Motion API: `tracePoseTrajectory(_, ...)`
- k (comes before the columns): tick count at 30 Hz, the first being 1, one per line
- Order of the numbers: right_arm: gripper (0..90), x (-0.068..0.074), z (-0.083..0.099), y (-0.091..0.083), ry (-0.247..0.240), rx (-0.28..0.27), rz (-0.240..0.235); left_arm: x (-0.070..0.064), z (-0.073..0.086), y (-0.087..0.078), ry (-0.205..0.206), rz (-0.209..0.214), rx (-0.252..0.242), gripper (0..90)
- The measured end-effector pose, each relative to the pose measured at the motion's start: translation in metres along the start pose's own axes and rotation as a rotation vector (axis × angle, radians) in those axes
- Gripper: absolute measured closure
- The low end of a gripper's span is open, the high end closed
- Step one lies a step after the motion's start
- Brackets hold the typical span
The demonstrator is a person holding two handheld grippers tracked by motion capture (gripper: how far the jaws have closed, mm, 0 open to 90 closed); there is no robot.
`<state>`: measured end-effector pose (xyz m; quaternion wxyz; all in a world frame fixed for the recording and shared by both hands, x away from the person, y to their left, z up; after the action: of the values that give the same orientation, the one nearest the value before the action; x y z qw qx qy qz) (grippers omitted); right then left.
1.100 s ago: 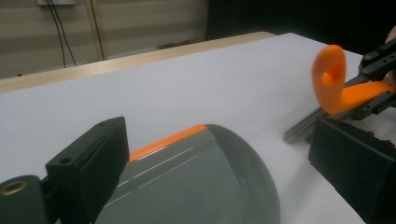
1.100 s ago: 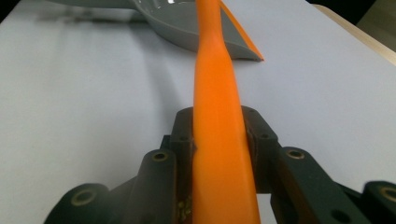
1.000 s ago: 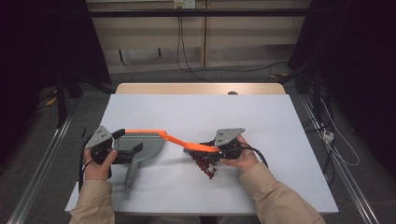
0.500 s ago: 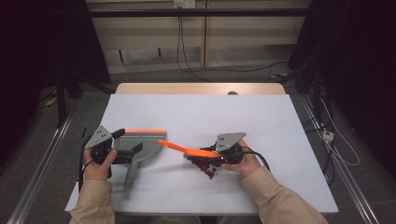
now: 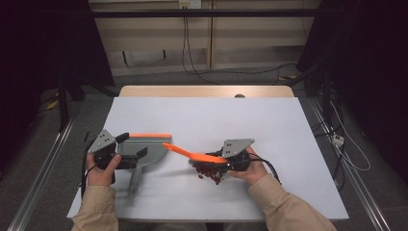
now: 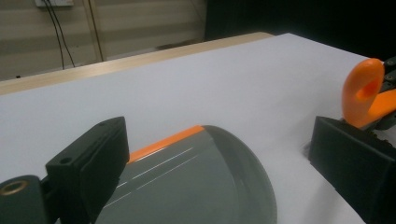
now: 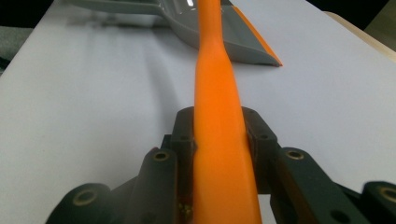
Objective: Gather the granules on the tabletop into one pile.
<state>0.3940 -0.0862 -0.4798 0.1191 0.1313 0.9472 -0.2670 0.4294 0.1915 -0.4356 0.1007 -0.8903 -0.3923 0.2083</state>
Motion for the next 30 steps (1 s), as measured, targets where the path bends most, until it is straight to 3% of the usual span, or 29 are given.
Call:
tracePoseTrajectory(12,71.1,-0.013,-0.016,-0.007,0.038,-0.092,0.047,0.000,0.000,0.000,0.000,0.001,0.000,5.1)
tracePoseTrajectory(16,71.1,0.002,-0.028,-0.012,0.055,-0.131,0.003,0.001,0.000,-0.001,-0.002,-0.004,0.000,5.1)
tracePoseTrajectory(22,71.1,0.028,-0.030,-0.016,0.081,-0.140,-0.053,0.000,0.000,0.000,0.000,0.002,0.001,5.2)
tracePoseTrajectory(27,71.1,0.029,-0.025,-0.023,0.108,-0.147,-0.042,-0.002,0.001,0.001,0.001,0.006,0.005,5.2)
tracePoseTrajectory(30,71.1,0.036,-0.021,-0.021,0.128,-0.145,-0.067,-0.002,0.001,0.001,0.000,0.007,0.004,5.1)
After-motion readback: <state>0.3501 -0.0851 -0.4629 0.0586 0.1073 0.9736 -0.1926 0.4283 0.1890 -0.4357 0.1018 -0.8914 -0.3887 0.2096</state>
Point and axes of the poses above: each handheld gripper's, and its own axes: y roughly forward along the jaws, z roughly out of its underside, x roughly to its left, the point moved 8 cm from there along y, roughly forward along the jaws, and after that the axes turned 13 degrees about -y, right-handed, at the moved point
